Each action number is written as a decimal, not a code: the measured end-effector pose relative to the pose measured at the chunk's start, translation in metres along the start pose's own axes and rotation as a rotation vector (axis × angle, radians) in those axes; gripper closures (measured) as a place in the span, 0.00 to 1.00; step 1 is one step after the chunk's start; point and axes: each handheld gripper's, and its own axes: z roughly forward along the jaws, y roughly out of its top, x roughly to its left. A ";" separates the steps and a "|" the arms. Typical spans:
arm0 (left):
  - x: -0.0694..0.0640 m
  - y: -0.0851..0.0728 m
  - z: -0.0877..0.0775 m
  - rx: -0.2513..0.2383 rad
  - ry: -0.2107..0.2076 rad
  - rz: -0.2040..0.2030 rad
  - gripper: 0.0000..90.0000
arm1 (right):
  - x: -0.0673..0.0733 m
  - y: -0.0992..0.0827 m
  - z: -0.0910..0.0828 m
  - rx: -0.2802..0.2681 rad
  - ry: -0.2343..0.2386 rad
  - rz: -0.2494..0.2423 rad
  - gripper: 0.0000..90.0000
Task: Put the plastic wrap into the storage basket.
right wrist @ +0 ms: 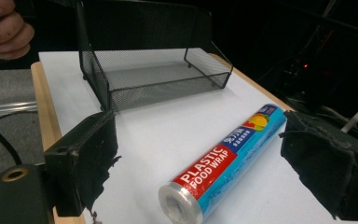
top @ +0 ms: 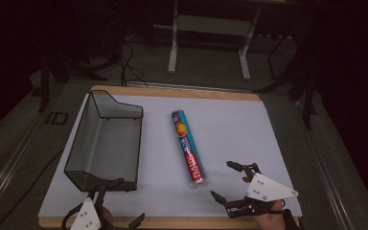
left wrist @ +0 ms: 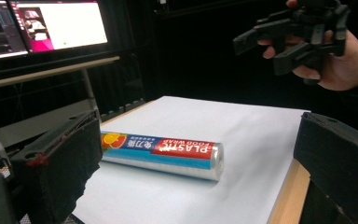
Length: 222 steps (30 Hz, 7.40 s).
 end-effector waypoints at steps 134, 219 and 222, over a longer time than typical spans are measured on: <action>0.001 -0.004 0.004 0.045 -0.080 -0.025 0.02 | -0.131 0.041 0.243 0.791 -0.130 0.806 0.35; -0.001 -0.004 0.001 0.058 -0.073 -0.029 0.02 | -0.003 0.093 0.364 0.489 -0.051 0.843 0.35; -0.001 -0.003 0.001 0.056 -0.073 -0.028 0.02 | 0.000 0.090 0.368 0.492 -0.070 0.843 0.35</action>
